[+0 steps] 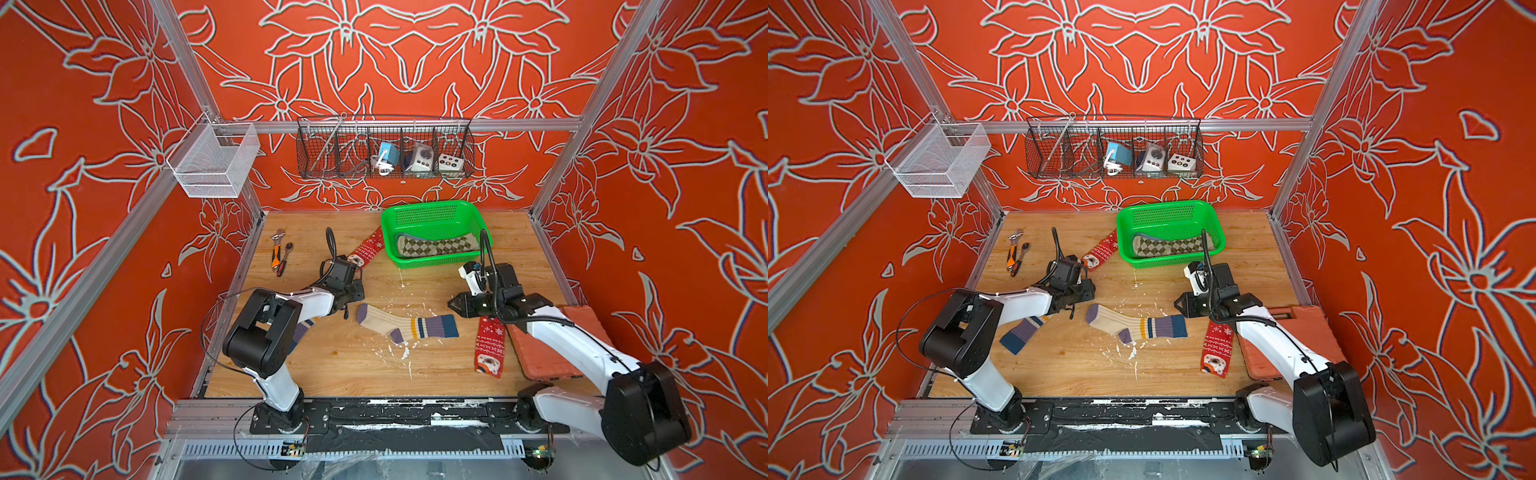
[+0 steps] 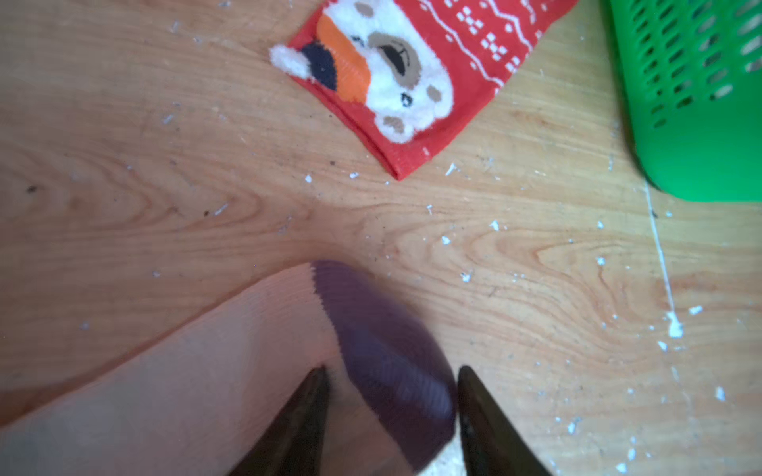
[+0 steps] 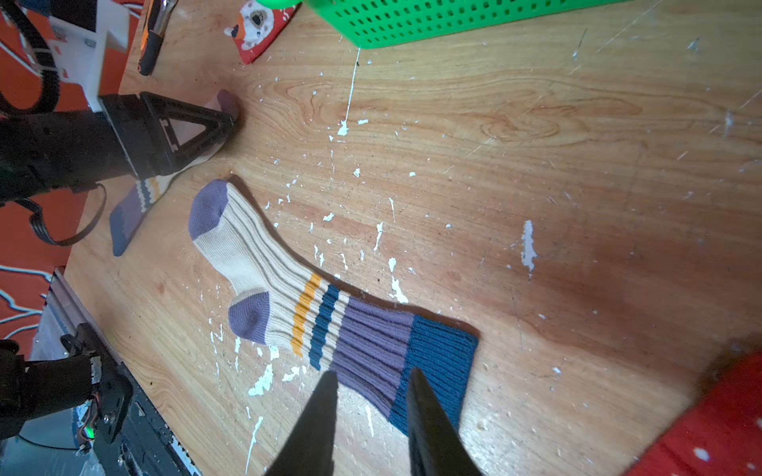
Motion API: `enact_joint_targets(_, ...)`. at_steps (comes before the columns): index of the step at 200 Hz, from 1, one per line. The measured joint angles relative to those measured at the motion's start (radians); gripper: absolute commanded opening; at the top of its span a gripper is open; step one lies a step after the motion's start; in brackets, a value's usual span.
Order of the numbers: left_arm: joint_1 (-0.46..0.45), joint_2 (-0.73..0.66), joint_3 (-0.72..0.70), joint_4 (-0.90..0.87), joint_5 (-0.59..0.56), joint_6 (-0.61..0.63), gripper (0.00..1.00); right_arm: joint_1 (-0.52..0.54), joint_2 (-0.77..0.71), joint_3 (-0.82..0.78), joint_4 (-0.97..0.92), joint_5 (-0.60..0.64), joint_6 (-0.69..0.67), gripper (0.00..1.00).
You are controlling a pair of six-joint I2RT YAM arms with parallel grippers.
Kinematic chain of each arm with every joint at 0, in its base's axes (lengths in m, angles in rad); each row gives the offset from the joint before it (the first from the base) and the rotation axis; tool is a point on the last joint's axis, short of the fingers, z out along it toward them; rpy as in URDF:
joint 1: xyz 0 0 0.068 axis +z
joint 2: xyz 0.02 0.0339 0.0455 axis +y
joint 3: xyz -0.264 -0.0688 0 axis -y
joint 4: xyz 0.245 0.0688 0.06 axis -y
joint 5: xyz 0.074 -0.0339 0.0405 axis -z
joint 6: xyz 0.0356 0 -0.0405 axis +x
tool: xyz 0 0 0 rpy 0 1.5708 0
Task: Place the socks together as a pair
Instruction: Pick up the sock from the center of the board, then place the sock in the sock.
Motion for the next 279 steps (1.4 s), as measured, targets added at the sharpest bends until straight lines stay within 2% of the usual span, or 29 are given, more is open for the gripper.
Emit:
enact_joint_targets(18,-0.002,0.001,0.002,-0.014,-0.011,0.01,0.09,0.0,0.0,0.0,0.002,-0.003,0.0,0.29)
enact_joint_targets(39,-0.012,-0.017,0.009,-0.05,-0.021,0.019,0.0,0.0,0.0,-0.001,0.003,-0.006,0.0,0.29)
enact_joint_targets(85,-0.044,-0.184,0.068,-0.167,-0.016,0.022,0.0,0.0,-0.034,-0.025,0.008,-0.003,0.001,0.27)
enact_joint_targets(107,-0.052,-0.27,0.158,-0.211,0.01,0.029,0.0,0.0,-0.072,-0.029,0.007,0.013,0.001,0.26)
enact_joint_targets(133,-0.06,-0.307,0.301,-0.261,0.069,0.045,0.0,0.0,-0.121,-0.028,-0.006,0.034,0.008,0.26)
enact_joint_targets(167,-0.095,-0.287,0.459,-0.302,0.197,0.075,0.0,0.0,-0.207,0.009,-0.089,0.059,0.016,0.26)
enact_joint_targets(201,-0.202,-0.183,0.575,-0.31,0.324,0.121,0.0,0.0,-0.293,0.086,-0.164,0.109,0.018,0.24)
enact_joint_targets(233,-0.292,-0.087,0.581,-0.31,0.407,0.149,0.0,-0.016,-0.311,0.127,-0.208,0.146,0.018,0.21)
enact_joint_targets(279,-0.404,-0.024,0.515,-0.295,0.482,0.178,0.01,-0.113,-0.31,0.139,-0.24,0.14,0.023,0.2)
